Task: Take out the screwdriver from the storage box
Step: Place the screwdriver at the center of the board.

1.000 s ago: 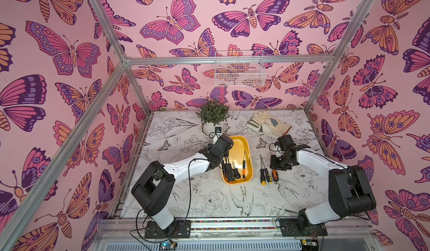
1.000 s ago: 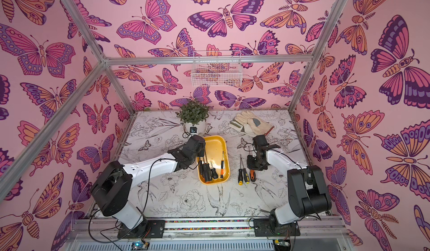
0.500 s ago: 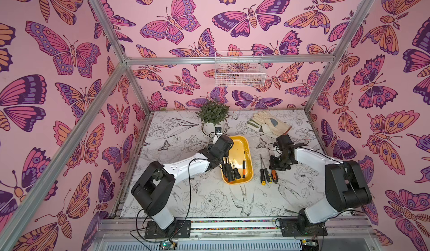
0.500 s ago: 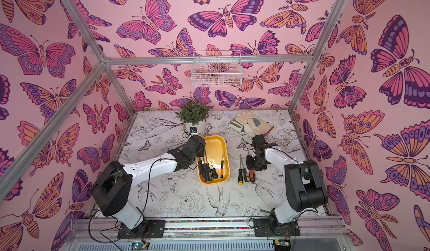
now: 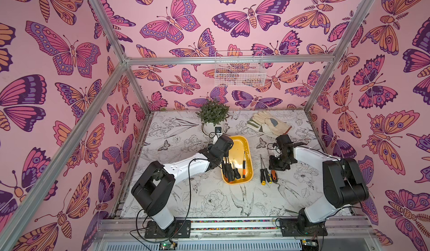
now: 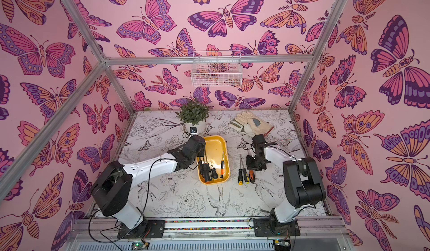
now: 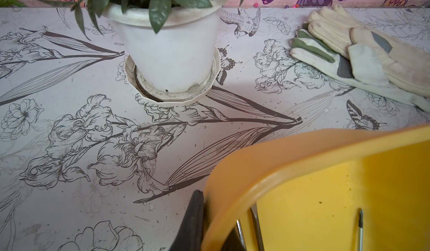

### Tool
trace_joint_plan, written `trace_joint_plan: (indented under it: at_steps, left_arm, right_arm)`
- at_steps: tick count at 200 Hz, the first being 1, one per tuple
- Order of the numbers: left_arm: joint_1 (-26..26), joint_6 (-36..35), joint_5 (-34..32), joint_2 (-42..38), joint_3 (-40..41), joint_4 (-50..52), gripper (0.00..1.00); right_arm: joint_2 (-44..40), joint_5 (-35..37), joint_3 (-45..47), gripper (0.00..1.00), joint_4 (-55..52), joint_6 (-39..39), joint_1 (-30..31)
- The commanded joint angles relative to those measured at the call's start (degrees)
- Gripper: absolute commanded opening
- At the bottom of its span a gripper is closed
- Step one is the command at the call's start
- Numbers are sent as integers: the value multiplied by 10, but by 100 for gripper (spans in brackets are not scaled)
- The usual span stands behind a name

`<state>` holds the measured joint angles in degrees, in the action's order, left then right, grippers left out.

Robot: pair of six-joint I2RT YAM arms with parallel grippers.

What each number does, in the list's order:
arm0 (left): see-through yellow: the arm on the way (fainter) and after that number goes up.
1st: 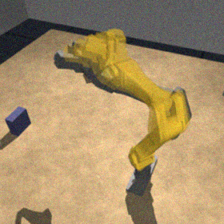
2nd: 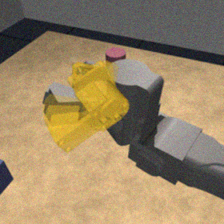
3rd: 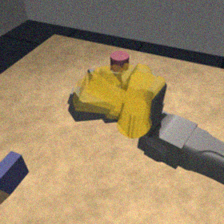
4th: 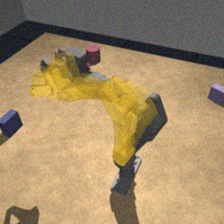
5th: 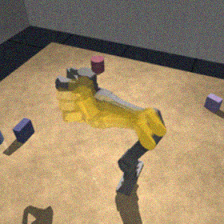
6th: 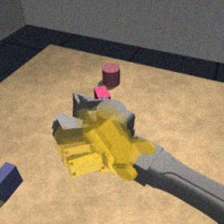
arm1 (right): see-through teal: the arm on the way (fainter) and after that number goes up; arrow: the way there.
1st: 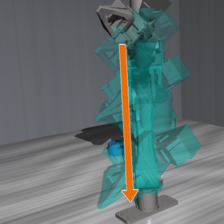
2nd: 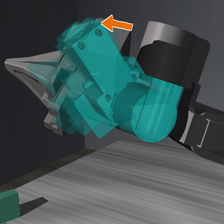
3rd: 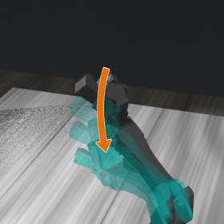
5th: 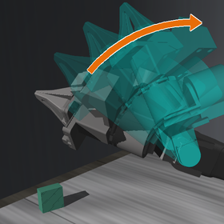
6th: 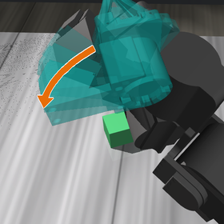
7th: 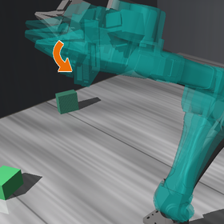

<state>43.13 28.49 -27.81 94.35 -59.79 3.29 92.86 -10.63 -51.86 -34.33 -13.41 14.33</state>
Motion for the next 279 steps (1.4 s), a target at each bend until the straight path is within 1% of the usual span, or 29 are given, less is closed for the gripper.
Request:
trace_joint_plan:
  at_steps: [1,56,108,169,273,279]
  left_arm:
    - [-3,1,2,-8,4,-25,0]
    - [-3,2,2,-9,5,-25,0]
    - [-3,2,2,-8,6,-25,0]
    - [-3,2,3,-9,6,-25,0]
    - [-3,2,3,-10,6,-26,0]
    - [-3,2,2,-10,6,-26,0]
  right_arm:
    - [5,-5,-15,17,-15,7,-3]
    - [5,-4,-14,24,-16,7,-3]
    - [6,-3,-15,26,-16,7,-3]
    - [7,-3,-15,35,-16,6,-3]
    - [-25,-13,-9,38,-8,-17,-4]
    - [-43,-13,-10,38,-9,-17,-3]
